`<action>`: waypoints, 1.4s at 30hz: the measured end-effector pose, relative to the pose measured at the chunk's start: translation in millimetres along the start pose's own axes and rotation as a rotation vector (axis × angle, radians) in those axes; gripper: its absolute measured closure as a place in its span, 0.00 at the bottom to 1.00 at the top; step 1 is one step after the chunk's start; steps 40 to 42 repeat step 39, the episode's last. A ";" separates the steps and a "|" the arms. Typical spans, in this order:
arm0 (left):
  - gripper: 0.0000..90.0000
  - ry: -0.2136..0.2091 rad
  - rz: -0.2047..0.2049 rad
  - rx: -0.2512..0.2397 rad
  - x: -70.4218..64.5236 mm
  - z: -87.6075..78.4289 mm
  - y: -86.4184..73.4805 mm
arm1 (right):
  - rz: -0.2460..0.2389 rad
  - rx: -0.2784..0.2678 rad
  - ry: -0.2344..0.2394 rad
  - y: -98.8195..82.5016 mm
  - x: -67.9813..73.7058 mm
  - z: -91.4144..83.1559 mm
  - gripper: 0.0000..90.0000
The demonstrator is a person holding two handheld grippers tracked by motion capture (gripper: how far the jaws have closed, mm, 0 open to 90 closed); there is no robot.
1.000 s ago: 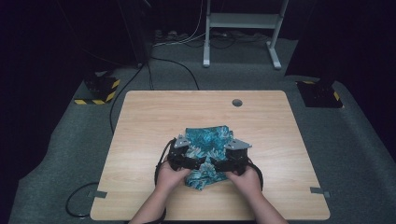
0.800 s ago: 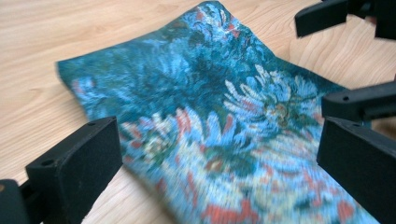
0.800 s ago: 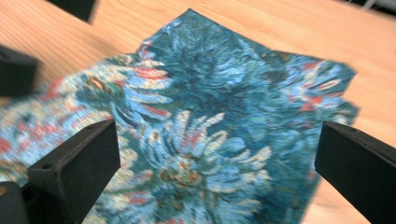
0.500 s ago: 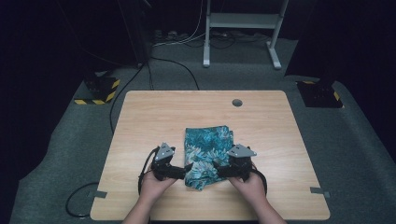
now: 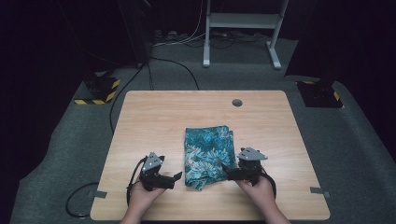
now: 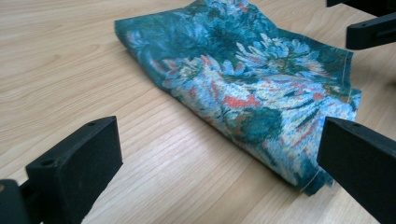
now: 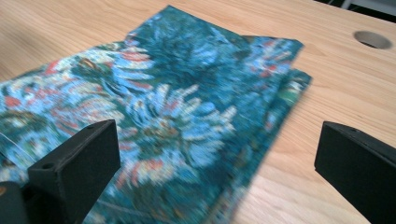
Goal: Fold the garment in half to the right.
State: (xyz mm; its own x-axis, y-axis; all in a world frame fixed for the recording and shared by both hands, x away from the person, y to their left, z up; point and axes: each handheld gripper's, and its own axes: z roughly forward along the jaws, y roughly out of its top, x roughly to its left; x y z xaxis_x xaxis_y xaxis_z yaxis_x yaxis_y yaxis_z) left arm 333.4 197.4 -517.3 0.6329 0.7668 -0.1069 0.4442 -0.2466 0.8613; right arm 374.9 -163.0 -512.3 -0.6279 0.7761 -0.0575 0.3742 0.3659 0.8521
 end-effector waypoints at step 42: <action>0.00 0.222 -0.019 0.234 19.6 -40.6 -58.8 | 0.067 0.227 -0.013 -84.4 -51.0 -65.0 0.00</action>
